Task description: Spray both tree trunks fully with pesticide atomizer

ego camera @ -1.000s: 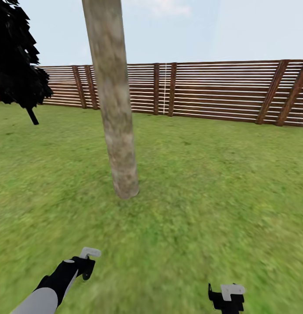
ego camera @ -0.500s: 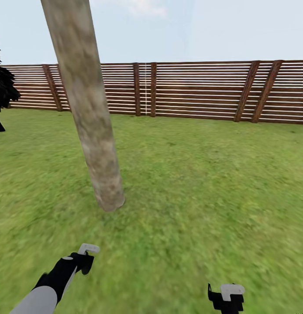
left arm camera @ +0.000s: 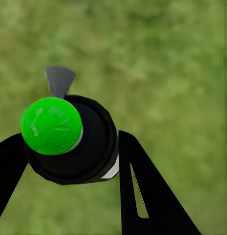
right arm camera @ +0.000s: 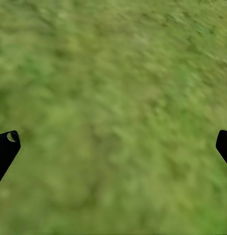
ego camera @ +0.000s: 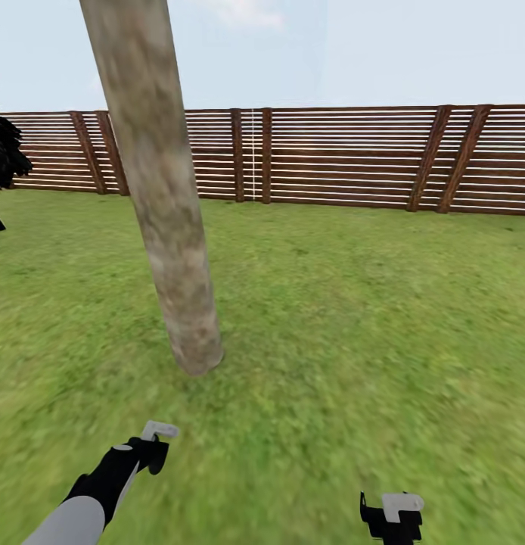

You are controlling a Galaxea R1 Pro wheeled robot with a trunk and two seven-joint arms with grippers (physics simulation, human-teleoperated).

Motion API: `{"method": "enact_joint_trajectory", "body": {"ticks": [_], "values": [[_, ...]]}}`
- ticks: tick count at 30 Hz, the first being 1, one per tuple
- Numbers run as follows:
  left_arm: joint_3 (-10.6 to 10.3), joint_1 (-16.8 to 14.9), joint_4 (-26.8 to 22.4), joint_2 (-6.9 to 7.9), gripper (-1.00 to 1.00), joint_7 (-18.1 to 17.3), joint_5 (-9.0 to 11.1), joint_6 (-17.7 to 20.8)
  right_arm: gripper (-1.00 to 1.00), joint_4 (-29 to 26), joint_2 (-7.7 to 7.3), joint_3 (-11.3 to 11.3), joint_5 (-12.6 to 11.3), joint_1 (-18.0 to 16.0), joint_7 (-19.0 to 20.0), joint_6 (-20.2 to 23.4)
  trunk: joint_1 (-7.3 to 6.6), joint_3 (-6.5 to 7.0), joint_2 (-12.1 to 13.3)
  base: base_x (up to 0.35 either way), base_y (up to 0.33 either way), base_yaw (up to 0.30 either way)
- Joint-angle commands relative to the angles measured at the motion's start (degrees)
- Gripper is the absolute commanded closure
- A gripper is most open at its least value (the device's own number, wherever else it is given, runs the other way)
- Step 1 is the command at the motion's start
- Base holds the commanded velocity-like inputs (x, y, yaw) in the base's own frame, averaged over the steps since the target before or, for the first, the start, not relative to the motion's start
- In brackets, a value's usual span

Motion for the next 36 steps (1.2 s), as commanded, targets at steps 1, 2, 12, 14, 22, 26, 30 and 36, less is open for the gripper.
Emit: {"method": "enact_joint_trajectory", "body": {"ticks": [1,2,12,14,22,26,30,36], "values": [[0.0,0.0,-0.01,-0.05,1.0,0.02,-0.01,0.0,-1.0,0.0,0.0,0.0,0.0,0.0,0.0,-0.02,0.0,0.0,0.0,0.271,0.004,-0.028],[0.03,0.0,-0.04,-0.08,1.0,0.07,-0.02,-0.01,-1.0,0.0,0.0,0.0,0.0,0.0,0.0,-0.02,0.0,0.0,0.0,0.304,0.002,-0.117],[0.2,0.0,-0.1,-0.11,1.0,2.37,0.05,-0.09,-1.0,0.03,0.0,0.0,0.0,0.0,0.0,0.0,0.0,0.0,0.0,0.327,0.0,-0.23],[0.05,0.0,-0.07,-0.51,1.0,2.36,0.02,-0.09,-1.0,0.04,0.0,0.0,0.0,0.0,0.0,0.0,0.0,0.0,0.0,0.111,0.0,-0.063],[-0.08,-1.09,-3.14,-1.25,1.0,2.11,-0.05,0.38,-1.0,0.08,-0.03,0.0,0.0,0.0,0.0,0.0,0.0,0.0,0.0,0.017,0.0,-0.01],[-0.31,-0.48,-6.46,-1.86,1.0,1.72,1.27,0.1,-1.0,0.09,-0.04,0.0,0.0,0.0,0.0,0.0,0.0,0.0,0.0,0.0,0.0,0.0],[-0.39,-0.68,-7.09,-3.58,1.0,1.62,1.51,0.57,-1.0,0.09,-0.06,0.0,0.0,0.0,0.0,0.0,0.0,0.0,0.0,-0.165,0.025,0.0],[-0.59,-1.33,-7.32,-0.96,1.0,1.49,1.45,6.66,-1.0,0.09,-0.03,0.0,0.0,0.0,0.0,0.0,0.0,0.0,0.0,-0.108,0.022,0.0]]}}
